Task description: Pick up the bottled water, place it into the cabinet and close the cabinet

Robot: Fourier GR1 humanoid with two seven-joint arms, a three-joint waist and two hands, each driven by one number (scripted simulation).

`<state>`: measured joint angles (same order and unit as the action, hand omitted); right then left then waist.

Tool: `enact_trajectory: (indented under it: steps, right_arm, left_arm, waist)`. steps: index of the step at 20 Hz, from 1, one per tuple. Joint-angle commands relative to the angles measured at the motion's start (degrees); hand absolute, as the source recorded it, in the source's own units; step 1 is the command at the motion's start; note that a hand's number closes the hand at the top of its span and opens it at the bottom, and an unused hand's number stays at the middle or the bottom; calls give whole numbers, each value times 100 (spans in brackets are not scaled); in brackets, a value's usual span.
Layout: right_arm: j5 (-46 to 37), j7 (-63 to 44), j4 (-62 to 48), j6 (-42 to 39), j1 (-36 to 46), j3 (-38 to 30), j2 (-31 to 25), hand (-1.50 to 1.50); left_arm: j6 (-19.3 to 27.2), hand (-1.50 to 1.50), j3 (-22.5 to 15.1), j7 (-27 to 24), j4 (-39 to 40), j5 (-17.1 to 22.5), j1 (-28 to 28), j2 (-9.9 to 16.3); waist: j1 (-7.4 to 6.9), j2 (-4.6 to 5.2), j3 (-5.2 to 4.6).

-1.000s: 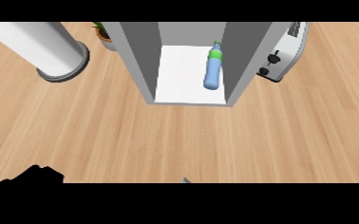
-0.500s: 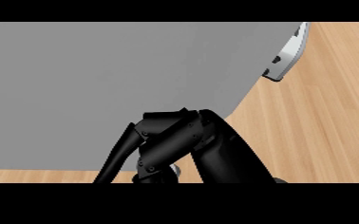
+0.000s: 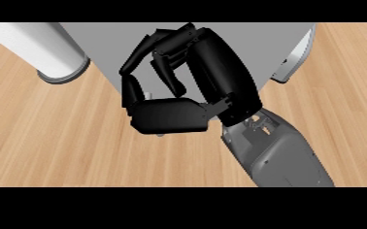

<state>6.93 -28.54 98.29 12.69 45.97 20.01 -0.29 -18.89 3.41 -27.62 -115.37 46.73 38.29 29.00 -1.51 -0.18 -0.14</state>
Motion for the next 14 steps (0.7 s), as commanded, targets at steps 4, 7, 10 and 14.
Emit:
enact_trajectory:
  steps: [4, 7, 10, 14]
  right_arm:
    - [285, 919, -1964, -479, 581, -686, 28, 150]
    - [328, 1189, -2410, -617, 558, -792, -55, 150]
    - [129, 1318, -2705, -416, 680, -786, 10, 150]
    - [155, 1443, -2901, -495, 675, -956, -160, 150]
  left_arm:
    - [-558, 150, 177, -85, 502, -90, -42, -118]
    - [-294, 150, 61, 73, 200, -157, -133, -214]
    - [-389, 150, 297, 263, 107, 266, -154, -4]
    - [-383, 150, 266, 333, 237, 221, -320, 16]
  waist:
    - [5, 51, 9]
    - [-6, 71, 12]
    - [-52, 79, 11]
    - [-74, 115, 9]
